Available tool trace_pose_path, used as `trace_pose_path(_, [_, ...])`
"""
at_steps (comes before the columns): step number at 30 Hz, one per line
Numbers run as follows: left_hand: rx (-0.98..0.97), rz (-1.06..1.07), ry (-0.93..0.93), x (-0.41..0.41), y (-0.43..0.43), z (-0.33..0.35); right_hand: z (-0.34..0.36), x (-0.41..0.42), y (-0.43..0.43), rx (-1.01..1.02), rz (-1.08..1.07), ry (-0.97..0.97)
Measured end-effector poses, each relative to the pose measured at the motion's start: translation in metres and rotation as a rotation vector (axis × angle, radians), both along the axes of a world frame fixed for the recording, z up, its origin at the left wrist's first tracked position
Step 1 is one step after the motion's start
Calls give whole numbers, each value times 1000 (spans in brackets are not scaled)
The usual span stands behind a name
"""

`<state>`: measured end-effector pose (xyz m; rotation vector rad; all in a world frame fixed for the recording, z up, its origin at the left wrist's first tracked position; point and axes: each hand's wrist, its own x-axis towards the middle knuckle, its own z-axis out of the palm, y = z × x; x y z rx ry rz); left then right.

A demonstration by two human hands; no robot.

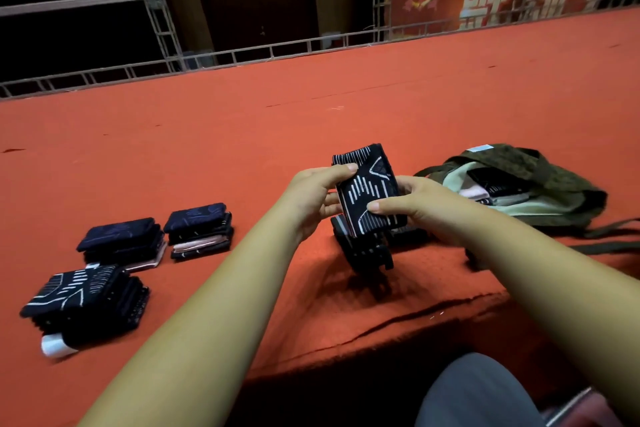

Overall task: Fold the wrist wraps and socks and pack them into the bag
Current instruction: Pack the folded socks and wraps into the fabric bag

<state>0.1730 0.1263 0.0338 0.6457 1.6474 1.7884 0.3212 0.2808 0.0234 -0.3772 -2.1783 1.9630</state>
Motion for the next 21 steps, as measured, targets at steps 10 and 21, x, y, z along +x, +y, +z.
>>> trace_pose_path(10, [-27,-240,35,64,123,-5,4,86,100,15,-301,29])
trace_pose_path(21, [-229,-265,1208,94,260,-8,-43,174,230,-89,-751,60])
